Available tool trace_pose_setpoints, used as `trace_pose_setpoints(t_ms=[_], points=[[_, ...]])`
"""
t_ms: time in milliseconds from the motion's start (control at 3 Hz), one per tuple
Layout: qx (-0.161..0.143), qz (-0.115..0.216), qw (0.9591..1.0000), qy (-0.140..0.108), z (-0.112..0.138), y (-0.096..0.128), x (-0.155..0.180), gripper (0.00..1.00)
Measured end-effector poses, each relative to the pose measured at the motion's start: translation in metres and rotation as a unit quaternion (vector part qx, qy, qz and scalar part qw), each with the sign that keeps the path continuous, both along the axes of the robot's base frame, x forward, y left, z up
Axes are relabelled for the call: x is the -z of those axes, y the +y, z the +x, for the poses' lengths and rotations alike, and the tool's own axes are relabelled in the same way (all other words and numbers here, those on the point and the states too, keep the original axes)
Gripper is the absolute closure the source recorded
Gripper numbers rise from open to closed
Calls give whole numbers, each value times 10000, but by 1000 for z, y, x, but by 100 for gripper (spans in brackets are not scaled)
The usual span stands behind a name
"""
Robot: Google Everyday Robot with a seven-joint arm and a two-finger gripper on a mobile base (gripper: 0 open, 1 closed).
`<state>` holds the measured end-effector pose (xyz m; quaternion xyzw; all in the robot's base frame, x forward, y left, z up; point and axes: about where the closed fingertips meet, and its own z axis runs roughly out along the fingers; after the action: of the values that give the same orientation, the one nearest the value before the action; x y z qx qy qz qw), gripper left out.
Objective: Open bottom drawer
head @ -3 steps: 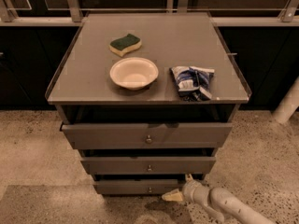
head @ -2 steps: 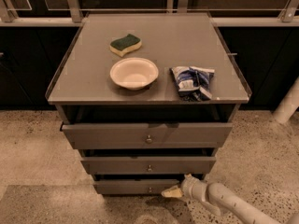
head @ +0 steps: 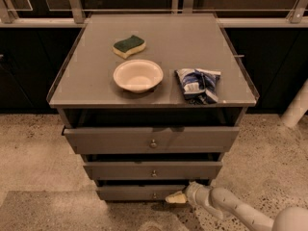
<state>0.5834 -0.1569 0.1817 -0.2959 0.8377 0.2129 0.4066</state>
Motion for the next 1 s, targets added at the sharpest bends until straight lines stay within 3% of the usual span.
trace_pose_setpoints(t_ms=[333, 667, 1000], points=[[0, 0, 10000, 0, 0, 0, 0, 0], [-158, -20, 9997, 197, -7, 6, 2, 0], [-629, 109, 9953, 733, -29, 24, -11, 0]])
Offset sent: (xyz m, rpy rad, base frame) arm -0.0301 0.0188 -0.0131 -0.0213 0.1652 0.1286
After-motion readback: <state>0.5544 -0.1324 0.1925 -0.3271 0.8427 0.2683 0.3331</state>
